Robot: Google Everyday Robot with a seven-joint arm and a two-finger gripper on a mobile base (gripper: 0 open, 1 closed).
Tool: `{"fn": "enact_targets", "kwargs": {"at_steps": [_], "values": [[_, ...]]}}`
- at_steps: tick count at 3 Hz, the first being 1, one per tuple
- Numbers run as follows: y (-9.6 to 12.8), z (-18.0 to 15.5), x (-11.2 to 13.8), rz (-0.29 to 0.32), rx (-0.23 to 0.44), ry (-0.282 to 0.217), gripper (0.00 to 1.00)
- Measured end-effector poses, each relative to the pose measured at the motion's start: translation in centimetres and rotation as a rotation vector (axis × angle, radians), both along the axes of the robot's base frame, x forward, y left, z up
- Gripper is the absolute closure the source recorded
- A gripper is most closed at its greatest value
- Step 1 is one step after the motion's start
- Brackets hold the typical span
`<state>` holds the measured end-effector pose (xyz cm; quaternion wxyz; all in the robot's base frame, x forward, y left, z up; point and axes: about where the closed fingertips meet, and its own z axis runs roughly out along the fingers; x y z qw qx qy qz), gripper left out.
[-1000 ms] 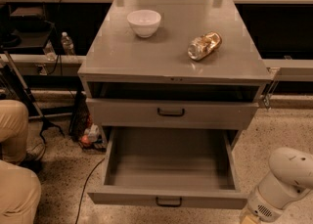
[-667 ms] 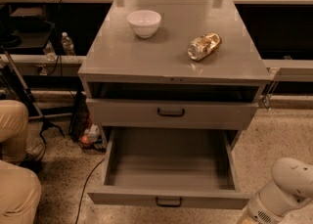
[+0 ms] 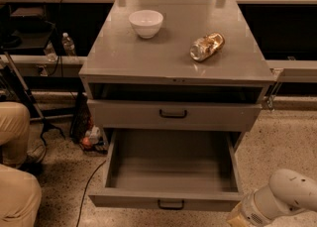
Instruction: Close middle drawer
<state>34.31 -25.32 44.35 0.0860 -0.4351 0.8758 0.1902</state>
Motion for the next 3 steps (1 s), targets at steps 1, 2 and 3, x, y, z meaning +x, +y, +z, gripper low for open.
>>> {"fn": "enact_targets", "kwargs": {"at_steps": [1,2,3], "values": [[0.1,-0.4,0.2,0.006,-0.003,-0.002,1.0],[0.8,-2.3,1.1,0.036,-0.012,-0.02,1.0],[1.7,-3.4,2.6,0.075,0.002,-0.078,1.0]]}}
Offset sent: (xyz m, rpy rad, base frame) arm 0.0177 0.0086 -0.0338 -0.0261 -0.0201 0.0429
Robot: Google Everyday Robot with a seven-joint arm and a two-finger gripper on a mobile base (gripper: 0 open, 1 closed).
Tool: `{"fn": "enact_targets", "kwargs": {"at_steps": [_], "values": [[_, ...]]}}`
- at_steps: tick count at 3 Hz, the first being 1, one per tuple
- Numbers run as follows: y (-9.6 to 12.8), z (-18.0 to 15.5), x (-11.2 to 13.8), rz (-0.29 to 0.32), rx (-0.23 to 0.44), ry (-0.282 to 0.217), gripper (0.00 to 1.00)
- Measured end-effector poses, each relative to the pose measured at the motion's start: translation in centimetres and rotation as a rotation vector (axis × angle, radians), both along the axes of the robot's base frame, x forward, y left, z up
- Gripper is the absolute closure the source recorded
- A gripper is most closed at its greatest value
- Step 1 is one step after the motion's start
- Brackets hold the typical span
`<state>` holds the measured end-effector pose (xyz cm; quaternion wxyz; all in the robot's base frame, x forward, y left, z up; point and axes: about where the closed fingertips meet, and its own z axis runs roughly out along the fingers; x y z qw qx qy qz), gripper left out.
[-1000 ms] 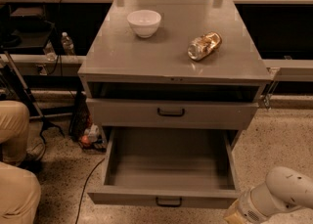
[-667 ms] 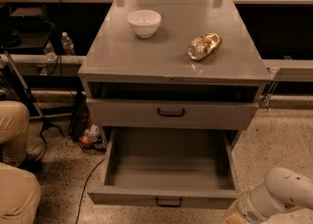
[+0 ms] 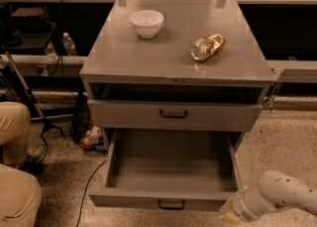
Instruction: Close middle drawer
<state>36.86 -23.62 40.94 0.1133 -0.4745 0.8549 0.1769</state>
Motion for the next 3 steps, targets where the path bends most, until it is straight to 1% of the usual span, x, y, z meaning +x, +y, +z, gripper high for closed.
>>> {"fn": "enact_targets", "kwargs": {"at_steps": [1,2,3], "values": [[1.0,-0.2,1.6,0.029,0.034,-0.072,1.0],[2.9,0.0,3.1,0.066,0.059,-0.142,1.0],[5.2,0.9,4.0,0.156,0.108,-0.218,1.0]]}}
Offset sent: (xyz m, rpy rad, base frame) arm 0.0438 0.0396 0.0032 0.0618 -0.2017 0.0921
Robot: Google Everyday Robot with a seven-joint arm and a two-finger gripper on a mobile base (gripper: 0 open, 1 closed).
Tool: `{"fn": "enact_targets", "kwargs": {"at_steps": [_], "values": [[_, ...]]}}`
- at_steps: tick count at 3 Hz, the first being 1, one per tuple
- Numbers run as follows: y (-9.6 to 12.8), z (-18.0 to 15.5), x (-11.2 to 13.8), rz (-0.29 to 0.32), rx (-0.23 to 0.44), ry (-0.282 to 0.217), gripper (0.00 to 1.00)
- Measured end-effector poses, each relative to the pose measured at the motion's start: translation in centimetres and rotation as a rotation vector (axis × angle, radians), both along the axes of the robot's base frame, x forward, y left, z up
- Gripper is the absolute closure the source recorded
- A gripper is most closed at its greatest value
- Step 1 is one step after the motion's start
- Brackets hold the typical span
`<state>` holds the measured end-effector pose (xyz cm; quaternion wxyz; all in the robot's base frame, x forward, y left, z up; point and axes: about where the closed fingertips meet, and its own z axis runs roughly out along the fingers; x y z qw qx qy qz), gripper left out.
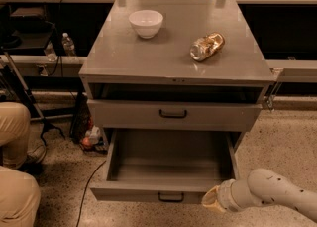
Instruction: Close middle drawer
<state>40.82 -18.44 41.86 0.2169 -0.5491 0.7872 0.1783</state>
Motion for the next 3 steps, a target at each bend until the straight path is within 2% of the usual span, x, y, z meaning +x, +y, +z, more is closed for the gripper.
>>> {"fn": "enact_targets", "kwargs": {"at_steps": [1,2,3], "values": [[0.0,0.0,0.0,0.0,0.0,0.0,1.0],[-0.5,-0.4,1.5,0.011,-0.014,-0.041,1.0],[-0.5,-0.4,1.6,0.011,-0.014,-0.041,1.0]]}}
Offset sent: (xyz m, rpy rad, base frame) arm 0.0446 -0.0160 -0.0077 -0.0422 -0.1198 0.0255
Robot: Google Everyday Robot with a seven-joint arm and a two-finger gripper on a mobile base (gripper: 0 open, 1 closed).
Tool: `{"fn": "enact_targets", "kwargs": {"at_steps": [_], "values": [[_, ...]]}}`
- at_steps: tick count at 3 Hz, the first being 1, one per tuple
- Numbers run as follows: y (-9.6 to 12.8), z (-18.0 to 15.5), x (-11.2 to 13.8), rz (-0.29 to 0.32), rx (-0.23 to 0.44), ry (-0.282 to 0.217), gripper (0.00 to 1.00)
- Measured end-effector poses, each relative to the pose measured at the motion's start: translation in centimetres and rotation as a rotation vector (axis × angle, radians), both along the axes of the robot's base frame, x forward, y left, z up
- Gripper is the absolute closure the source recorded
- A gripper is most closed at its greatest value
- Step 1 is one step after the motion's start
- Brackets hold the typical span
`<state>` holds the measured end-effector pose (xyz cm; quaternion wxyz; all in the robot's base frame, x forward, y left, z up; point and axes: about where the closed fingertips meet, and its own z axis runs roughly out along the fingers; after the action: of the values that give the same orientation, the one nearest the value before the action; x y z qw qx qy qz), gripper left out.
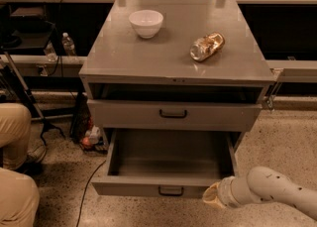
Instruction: Close middle drawer
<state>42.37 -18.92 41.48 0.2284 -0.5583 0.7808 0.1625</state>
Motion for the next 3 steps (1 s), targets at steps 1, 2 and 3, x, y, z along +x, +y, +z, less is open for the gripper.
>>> {"fn": "enact_targets", "kwargs": {"at_steps": [1,2,3], "values": [[-0.7,-0.7,2.9,0.001,-0.004,-0.071,1.0],[-0.7,-0.8,3.0,0.002,-0.004,-0.075,1.0],[-0.9,-1.8,7.1,0.036,0.0,-0.159,1.0]]}}
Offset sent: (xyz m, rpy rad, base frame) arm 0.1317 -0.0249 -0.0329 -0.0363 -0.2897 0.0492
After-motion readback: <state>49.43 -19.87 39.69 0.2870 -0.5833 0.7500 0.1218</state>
